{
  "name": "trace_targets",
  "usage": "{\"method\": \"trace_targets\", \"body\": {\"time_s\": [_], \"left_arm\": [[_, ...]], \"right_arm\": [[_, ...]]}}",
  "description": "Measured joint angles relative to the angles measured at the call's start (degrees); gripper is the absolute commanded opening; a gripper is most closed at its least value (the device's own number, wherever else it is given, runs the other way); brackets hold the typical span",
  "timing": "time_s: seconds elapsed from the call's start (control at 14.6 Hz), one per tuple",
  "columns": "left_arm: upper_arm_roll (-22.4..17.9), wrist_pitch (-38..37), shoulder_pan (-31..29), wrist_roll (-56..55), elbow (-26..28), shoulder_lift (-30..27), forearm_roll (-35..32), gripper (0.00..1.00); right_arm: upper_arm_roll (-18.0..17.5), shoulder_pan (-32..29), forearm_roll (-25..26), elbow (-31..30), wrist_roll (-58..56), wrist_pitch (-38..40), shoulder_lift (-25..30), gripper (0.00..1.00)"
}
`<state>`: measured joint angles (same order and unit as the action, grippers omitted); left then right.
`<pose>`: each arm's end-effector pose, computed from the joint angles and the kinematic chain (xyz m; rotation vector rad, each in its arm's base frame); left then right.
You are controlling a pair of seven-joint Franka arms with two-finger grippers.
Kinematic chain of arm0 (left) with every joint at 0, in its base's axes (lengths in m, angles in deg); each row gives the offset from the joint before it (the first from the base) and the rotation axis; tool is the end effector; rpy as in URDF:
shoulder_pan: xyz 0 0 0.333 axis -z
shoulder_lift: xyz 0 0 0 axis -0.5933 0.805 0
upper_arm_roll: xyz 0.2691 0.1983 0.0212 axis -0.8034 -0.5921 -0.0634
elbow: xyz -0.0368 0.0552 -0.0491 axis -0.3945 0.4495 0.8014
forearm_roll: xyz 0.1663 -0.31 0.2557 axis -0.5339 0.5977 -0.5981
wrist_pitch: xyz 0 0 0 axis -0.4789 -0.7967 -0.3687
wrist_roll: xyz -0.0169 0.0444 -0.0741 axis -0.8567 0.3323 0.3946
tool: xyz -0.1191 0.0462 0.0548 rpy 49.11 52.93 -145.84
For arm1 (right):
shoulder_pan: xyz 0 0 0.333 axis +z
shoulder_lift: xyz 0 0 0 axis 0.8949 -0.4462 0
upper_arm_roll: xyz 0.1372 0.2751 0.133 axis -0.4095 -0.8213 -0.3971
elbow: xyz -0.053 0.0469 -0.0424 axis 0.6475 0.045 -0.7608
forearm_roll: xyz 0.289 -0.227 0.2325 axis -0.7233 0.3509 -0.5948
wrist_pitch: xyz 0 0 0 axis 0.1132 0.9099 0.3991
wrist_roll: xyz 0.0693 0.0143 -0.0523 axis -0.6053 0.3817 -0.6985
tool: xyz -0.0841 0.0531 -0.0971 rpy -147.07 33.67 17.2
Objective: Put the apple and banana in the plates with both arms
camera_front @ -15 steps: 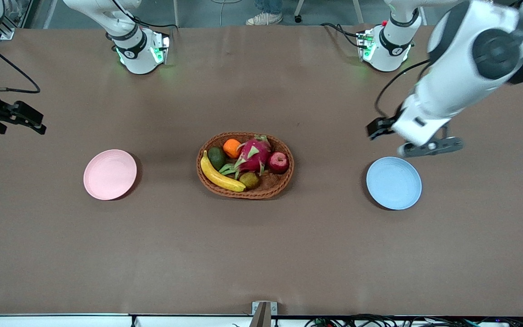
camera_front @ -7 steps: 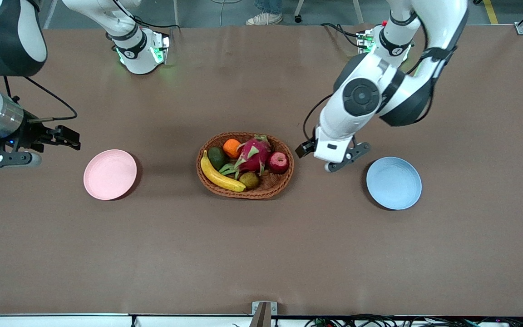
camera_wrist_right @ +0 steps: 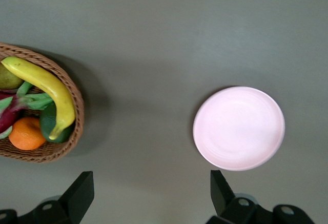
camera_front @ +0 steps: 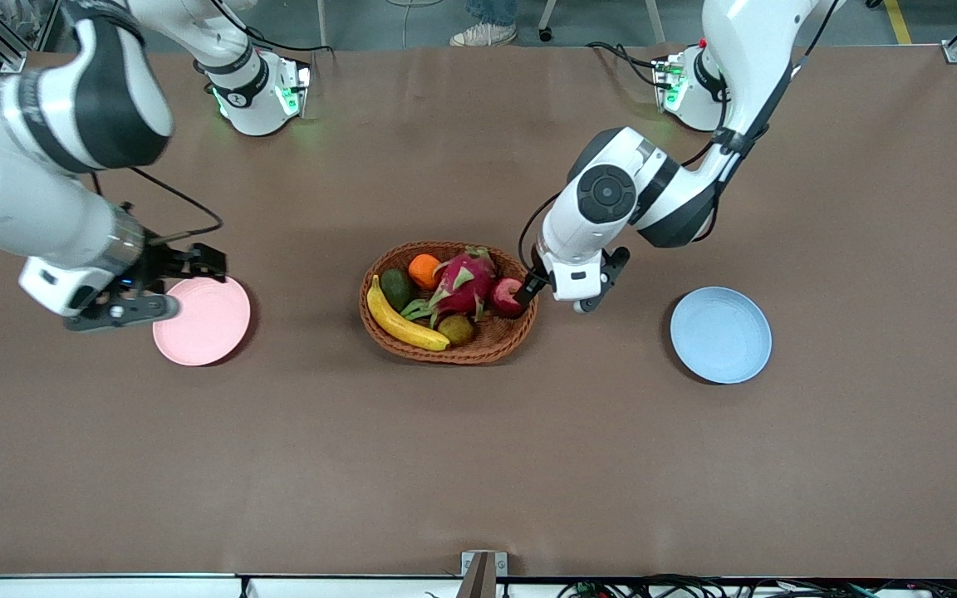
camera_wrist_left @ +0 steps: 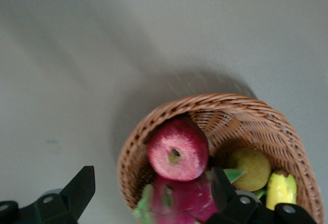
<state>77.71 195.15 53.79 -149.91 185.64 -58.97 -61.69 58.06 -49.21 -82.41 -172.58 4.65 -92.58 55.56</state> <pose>0.5354 -0.4529 0.2730 2.6383 1.4600 -0.2535 0.6336 0.1454 0.4471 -3.0814 -0.3253 0.1688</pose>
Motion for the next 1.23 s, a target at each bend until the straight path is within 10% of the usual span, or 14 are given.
{"method": "trace_targets", "body": {"time_s": [0.82,1.23], "left_arm": [[-0.25,10.16,1.60,-10.46,-0.09,7.79,0.00,1.00],[-0.32,10.73,2.15,-10.47,-0.19,9.21,-0.05,1.00]], "right_arm": [[-0.10,16.83,-1.29,-6.89,20.50,-16.85,-10.22,0.99],[-0.06,17.34,-2.12,-9.35,20.95,-18.35,-12.90,0.81]]}}
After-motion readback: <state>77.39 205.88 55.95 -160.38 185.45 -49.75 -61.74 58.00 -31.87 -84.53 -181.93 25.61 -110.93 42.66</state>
